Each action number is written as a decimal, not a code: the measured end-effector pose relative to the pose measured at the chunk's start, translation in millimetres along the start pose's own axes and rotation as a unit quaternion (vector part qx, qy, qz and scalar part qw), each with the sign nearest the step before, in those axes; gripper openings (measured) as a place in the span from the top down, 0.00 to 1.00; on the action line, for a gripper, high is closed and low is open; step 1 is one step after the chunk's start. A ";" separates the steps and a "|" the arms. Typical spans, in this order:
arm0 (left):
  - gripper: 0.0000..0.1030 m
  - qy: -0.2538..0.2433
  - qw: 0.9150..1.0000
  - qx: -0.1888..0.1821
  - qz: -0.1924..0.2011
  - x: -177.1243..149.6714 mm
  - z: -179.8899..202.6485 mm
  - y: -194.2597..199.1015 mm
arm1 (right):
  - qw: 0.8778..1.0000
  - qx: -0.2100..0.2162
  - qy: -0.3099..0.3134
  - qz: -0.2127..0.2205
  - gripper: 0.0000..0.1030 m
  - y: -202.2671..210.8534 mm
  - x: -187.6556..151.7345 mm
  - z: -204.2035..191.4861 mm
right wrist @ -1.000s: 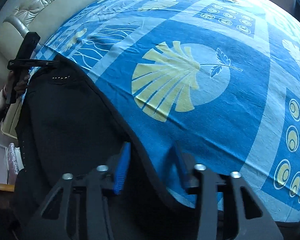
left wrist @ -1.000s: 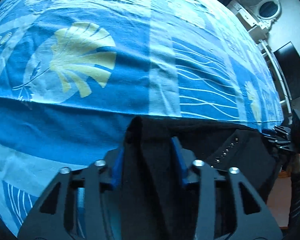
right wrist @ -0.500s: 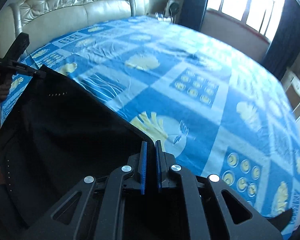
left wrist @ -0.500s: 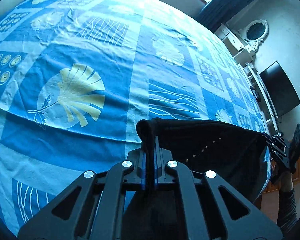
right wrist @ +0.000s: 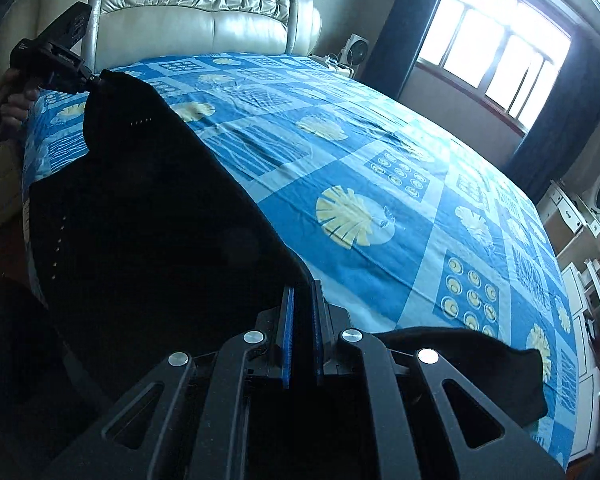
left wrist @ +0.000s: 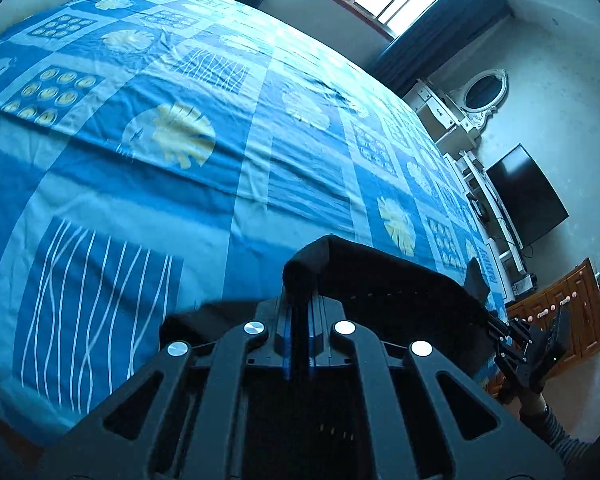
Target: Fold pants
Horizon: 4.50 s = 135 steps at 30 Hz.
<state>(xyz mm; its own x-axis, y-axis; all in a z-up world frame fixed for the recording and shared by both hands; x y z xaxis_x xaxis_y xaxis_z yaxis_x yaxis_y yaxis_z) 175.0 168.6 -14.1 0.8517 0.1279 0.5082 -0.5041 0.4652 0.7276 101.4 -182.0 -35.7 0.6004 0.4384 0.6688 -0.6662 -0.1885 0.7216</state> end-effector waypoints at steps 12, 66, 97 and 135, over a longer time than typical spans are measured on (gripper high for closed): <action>0.94 0.047 0.997 0.007 -0.057 -100.9 -29.9 -3.5 | 0.997 0.026 -0.024 -0.061 0.92 -13.9 -75.4 -44.6; 0.85 0.192 0.972 0.089 -0.104 -144.9 -45.8 -24.9 | 0.783 0.217 -0.582 -0.018 0.93 16.8 -146.4 24.3; 0.73 0.085 0.979 0.166 -0.083 -149.4 -11.8 -23.0 | 0.871 0.121 -0.474 -0.043 0.82 31.6 -149.6 10.8; 0.25 -0.042 0.970 0.237 -0.041 -138.4 114.7 -86.9 | 0.837 -0.183 -0.513 0.047 0.38 60.9 -175.4 305.2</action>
<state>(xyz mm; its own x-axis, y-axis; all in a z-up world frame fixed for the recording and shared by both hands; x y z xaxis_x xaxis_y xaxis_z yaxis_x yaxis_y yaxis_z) 84.5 10.0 -94.8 0.8870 0.0272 0.4610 -0.4615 0.0138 0.8870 90.5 -538.6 -54.5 0.4773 -0.5850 0.6557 -0.7097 0.1835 0.6802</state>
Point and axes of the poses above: each gripper's, at about its wrist camera, not at the fingertips, and y roughly against the way its jaws point, z to its right, x to its top, the point moved 5 cm from there along -y, roughly the way its jaws point, and after that the axes turned 5 degrees about x, right-handed, at the moved point
